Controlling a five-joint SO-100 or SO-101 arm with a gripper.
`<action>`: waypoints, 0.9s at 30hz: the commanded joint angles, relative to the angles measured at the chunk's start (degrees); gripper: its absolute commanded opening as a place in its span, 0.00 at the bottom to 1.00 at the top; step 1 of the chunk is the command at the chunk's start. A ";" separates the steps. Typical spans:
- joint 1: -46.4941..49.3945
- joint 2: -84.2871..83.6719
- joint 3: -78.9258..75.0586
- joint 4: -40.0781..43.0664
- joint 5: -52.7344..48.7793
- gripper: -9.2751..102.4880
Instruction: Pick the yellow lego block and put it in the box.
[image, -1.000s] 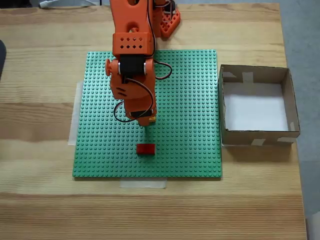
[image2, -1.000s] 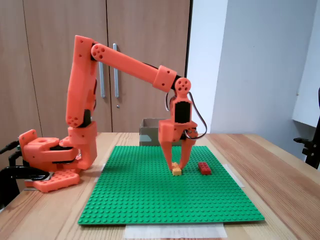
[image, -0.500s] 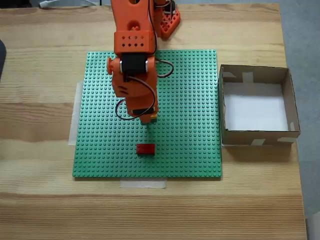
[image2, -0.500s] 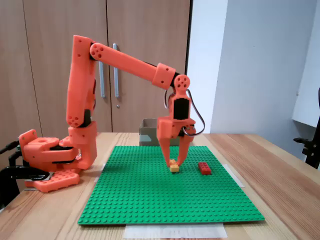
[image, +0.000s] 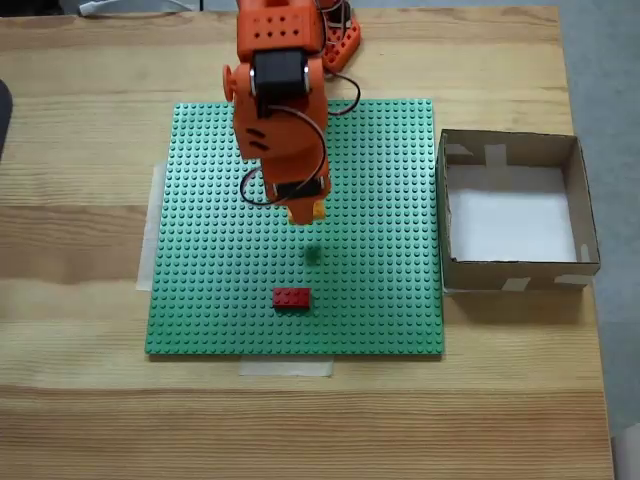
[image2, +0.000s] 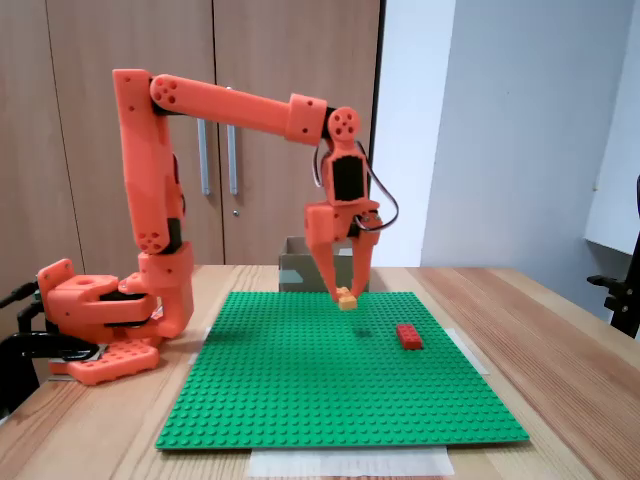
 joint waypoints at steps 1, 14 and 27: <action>-0.09 5.19 0.00 1.05 -0.62 0.08; -1.41 11.69 -3.78 7.73 -1.85 0.08; -11.95 11.69 -16.26 12.57 3.08 0.08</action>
